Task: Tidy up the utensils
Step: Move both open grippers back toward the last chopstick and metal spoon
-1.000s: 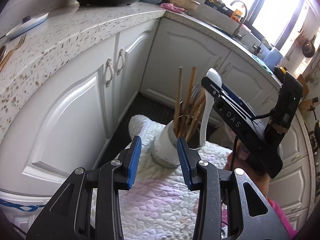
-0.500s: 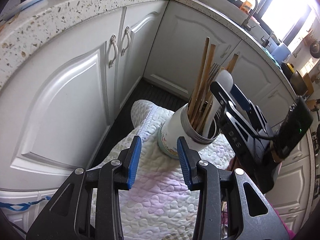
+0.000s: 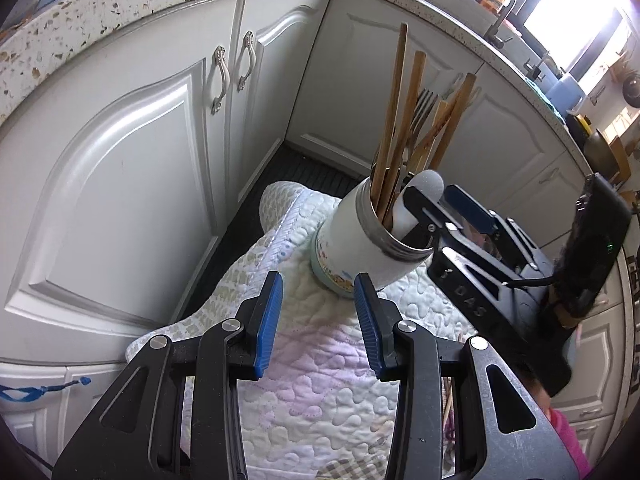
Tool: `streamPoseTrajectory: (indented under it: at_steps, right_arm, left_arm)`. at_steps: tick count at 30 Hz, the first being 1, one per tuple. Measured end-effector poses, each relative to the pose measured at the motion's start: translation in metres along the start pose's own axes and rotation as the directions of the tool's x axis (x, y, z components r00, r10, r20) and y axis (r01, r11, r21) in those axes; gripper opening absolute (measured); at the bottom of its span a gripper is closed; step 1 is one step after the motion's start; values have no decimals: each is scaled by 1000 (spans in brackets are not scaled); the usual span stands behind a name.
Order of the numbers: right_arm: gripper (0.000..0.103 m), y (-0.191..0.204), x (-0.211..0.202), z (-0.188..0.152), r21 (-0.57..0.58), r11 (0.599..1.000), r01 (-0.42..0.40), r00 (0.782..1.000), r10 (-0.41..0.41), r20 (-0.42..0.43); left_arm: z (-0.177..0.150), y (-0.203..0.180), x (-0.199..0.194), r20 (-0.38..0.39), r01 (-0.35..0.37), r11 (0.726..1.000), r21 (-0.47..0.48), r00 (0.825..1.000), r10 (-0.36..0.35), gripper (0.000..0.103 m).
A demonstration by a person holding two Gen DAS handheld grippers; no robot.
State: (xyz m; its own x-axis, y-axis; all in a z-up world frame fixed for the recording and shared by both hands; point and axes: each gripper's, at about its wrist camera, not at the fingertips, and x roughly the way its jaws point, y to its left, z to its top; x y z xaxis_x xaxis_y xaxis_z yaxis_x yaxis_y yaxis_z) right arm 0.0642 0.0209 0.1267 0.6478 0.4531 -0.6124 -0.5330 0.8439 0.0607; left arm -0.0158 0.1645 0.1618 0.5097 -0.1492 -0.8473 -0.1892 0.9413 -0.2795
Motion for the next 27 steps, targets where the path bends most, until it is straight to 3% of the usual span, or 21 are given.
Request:
streamPoseTrajectory:
  at_steps: [1, 7, 17, 27]
  right_arm:
    - [63, -1, -1, 0, 6, 1000, -4, 1000, 4, -8]
    - [64, -7, -18, 1, 32, 999, -8, 999, 9, -38]
    - [64, -14, -53, -15, 51, 997, 56, 994, -51, -93]
    - [65, -45, -93, -65, 108, 983, 146, 975, -125, -183]
  left_arm:
    - [-1, -1, 1, -1, -7, 1000, 1, 1000, 7, 39]
    - [-7, -6, 4, 4, -40, 999, 13, 999, 40, 49]
    - [-27, -23, 14, 8, -62, 997, 37, 998, 62, 50]
    - [-61, -60, 30, -30, -20, 996, 84, 999, 23, 50]
